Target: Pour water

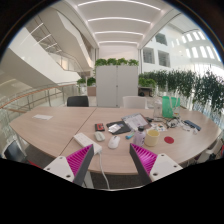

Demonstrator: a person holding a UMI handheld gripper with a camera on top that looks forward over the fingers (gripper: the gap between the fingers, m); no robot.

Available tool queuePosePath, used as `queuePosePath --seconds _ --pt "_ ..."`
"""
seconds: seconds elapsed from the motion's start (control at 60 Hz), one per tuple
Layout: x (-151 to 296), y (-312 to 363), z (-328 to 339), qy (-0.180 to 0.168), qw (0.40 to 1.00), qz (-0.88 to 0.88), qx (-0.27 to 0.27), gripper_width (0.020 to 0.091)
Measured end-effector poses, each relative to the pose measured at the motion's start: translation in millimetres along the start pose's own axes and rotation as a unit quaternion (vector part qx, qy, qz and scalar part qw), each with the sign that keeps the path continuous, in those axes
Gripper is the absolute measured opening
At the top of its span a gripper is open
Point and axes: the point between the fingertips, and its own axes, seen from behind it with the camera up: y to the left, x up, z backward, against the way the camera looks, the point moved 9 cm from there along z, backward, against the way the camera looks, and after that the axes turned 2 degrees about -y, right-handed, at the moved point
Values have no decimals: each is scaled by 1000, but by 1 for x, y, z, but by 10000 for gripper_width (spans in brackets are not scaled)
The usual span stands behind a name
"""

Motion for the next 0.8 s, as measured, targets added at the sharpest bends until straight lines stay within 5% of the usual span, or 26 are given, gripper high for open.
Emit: queuePosePath --seconds 0.233,0.617,0.683,0.733,0.8 --pt "-31 -100 -100 -29 999 -2 -40 813" --pt "-96 -151 -287 -10 1000 -9 -15 807" --pt "-90 -151 -309 -22 1000 -8 -5 733" --pt "-93 -152 -316 -23 1000 -4 -5 564" --pt "-92 -153 -321 -33 999 -8 -12 546"
